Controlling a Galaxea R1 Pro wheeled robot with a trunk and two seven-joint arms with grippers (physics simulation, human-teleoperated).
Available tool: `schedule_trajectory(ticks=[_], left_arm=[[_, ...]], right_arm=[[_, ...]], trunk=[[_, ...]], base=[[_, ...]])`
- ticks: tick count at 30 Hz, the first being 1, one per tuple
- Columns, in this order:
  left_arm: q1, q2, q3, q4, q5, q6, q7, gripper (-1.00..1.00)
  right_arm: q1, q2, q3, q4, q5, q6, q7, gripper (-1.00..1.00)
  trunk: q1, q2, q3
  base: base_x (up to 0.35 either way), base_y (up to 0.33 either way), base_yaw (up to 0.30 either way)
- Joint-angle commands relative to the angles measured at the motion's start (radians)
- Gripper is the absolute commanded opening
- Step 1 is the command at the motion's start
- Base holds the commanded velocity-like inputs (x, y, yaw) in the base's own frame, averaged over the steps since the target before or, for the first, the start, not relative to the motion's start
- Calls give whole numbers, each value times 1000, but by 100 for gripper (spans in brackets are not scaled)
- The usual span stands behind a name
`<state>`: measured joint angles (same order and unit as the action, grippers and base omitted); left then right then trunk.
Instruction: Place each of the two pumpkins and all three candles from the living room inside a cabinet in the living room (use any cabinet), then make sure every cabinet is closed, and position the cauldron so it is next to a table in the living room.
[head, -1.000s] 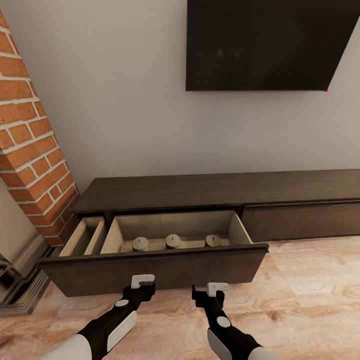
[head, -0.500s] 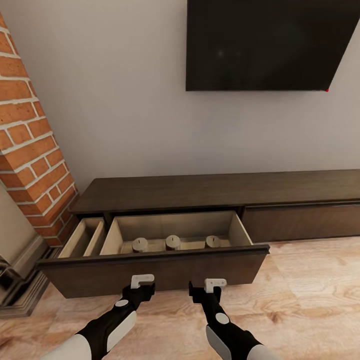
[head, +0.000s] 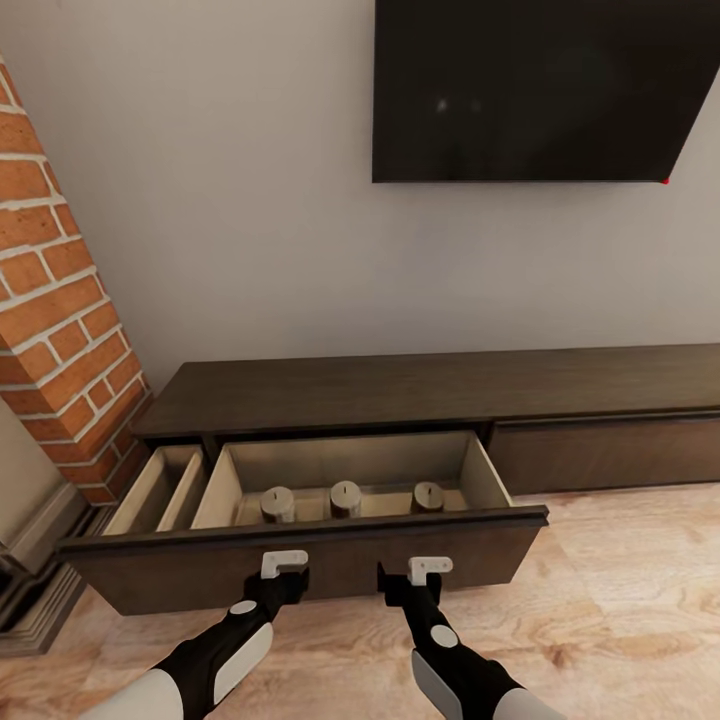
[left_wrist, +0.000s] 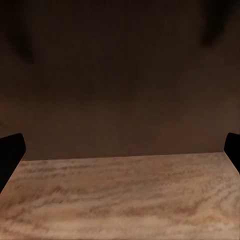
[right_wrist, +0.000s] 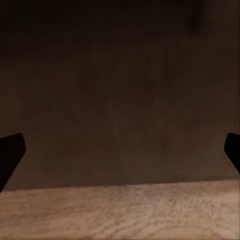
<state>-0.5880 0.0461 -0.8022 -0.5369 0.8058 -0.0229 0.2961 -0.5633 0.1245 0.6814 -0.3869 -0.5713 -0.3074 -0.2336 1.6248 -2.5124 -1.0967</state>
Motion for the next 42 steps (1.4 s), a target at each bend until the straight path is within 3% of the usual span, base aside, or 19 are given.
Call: schedule_trajectory(ticks=[1,9,27,42], left_arm=[[-1,1,-9,-2,9,-3,8,100],[-1,1,-11,-2,9,-3,8,100],[-1,3,-5,-2,8,0,7,100],[-1,5,-6,-1,8,0,5,100]], right_arm=[[-1,-1,8,2,-8,-3,-1,100],[-1,-6,4,9,-17,2,82,100],[-1,-6,3,11,-19,1,86,100],[-1,-5,2,11,-19,1,86,100]], trunk=[[0,0,-1],[0,0,-1],[0,0,-1],[0,0,-1]], base=[[15,0,0],[3,0,0],[120,0,0],[280,0,0]])
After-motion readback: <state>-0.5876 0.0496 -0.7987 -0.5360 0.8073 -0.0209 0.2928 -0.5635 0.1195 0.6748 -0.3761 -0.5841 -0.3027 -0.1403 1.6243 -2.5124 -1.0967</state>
